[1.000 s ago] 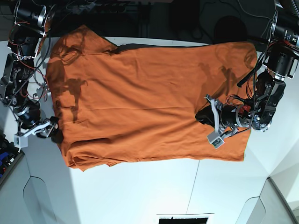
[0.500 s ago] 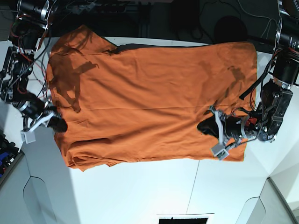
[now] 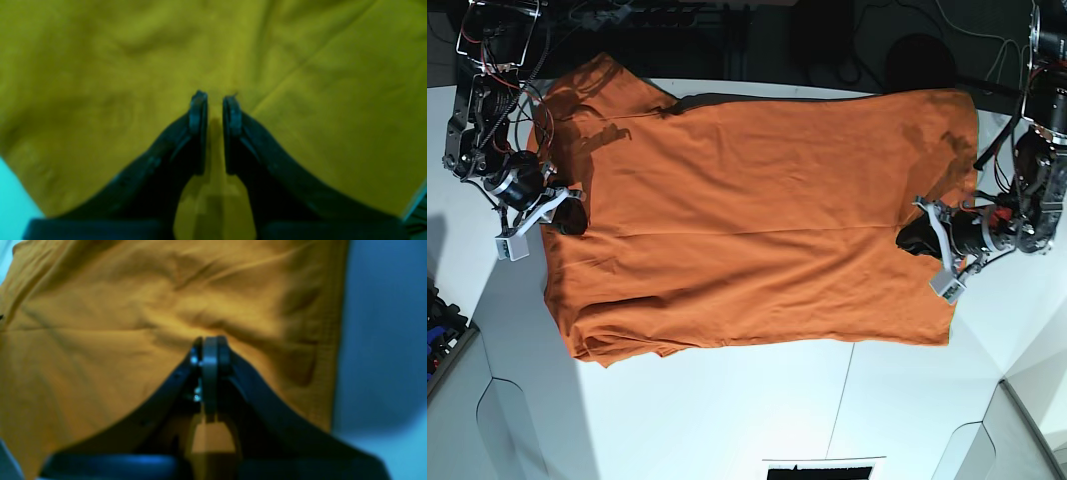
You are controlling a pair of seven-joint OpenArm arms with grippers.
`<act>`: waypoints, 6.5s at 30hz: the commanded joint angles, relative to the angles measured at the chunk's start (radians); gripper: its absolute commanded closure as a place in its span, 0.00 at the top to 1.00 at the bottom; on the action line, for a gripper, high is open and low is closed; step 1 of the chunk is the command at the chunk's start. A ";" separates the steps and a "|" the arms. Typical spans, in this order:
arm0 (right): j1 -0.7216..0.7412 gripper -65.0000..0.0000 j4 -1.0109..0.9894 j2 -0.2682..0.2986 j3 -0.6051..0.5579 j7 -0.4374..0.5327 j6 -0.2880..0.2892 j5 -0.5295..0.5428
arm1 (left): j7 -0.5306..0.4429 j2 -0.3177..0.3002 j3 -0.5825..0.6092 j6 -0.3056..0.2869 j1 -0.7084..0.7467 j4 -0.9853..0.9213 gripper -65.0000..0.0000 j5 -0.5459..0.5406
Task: Layout the t-shirt on the table in an organized manner, then fold the t-shirt properly
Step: 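Release the shirt and move both grippers to the shirt's shoulder corners, then grasp the shoulder corners with both grippers and lift the shirt edge, then fold the lifted shoulder edge over the shirt body with both grippers, release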
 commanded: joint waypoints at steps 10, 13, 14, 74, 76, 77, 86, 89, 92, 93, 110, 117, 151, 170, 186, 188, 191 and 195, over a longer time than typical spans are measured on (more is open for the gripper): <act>0.089 0.00 -0.113 0.023 0.002 0.037 -0.002 -0.047 | -0.128 0.090 -0.009 -0.006 -0.060 -0.094 0.18 0.153; 0.117 0.00 -0.136 0.026 0.002 0.068 -0.005 -0.072 | -0.150 0.127 -0.009 -0.006 -0.109 -0.159 0.18 0.174; 0.128 0.00 -0.142 0.029 0.003 0.072 -0.011 -0.079 | -0.154 0.139 -0.009 -0.006 -0.130 -0.178 0.18 0.183; -0.452 0.45 0.349 0.115 0.249 -0.269 0.007 0.222 | 0.280 -0.080 -0.480 -0.006 0.395 0.069 0.51 -0.333; -0.454 0.45 0.349 0.096 0.249 -0.275 0.007 0.226 | 0.286 -0.080 -0.480 -0.006 0.412 0.077 0.51 -0.332; -0.456 0.45 0.349 0.089 0.248 -0.281 0.007 0.231 | 0.290 -0.080 -0.480 -0.006 0.424 0.088 0.51 -0.332; -0.455 0.45 0.349 0.080 0.235 -0.279 0.008 0.247 | 0.245 -0.072 -0.479 -0.006 0.526 0.241 0.51 -0.303; -0.455 0.45 0.349 0.080 0.211 -0.277 0.008 0.236 | 0.198 -0.049 -0.479 -0.006 0.523 0.241 0.51 -0.241; -0.455 0.45 0.349 0.080 0.176 -0.275 0.008 0.232 | 0.195 -0.012 -0.479 -0.006 0.521 0.241 0.51 -0.196; -0.455 0.45 0.349 0.080 0.163 -0.272 0.008 0.232 | 0.196 0.001 -0.479 -0.006 0.521 0.241 0.50 -0.185; -0.452 0.00 0.388 0.078 0.227 -0.230 0.008 0.244 | 0.192 -0.058 -0.478 -0.006 0.525 0.317 0.00 -0.180; -0.374 0.00 0.408 0.086 0.267 -0.205 0.013 0.243 | 0.150 -0.078 -0.478 -0.006 0.489 0.358 0.00 -0.183; 0.127 0.46 0.040 0.080 0.057 -0.129 -0.013 0.069 | -0.134 -0.026 -0.317 -0.006 0.060 -0.049 0.44 0.053; -0.085 0.46 0.080 0.060 0.339 -0.144 -0.011 0.150 | 0.099 0.062 -0.600 -0.006 0.231 0.008 0.57 -0.261; -0.042 0.59 0.079 -0.034 0.293 -0.110 -0.012 0.112 | -0.062 0.116 -0.524 -0.006 0.202 -0.078 0.58 -0.055; -0.030 0.59 0.075 -0.036 0.271 -0.111 -0.012 0.108 | -0.084 0.116 -0.493 -0.006 0.200 -0.078 0.58 -0.029; -0.013 0.59 0.059 -0.036 0.227 -0.111 -0.013 0.095 | -0.101 0.117 -0.453 -0.006 0.196 -0.078 0.58 0.006; -0.011 0.59 0.056 -0.036 0.180 -0.110 -0.020 0.083 | -0.104 0.128 -0.436 -0.006 0.197 -0.078 0.48 0.058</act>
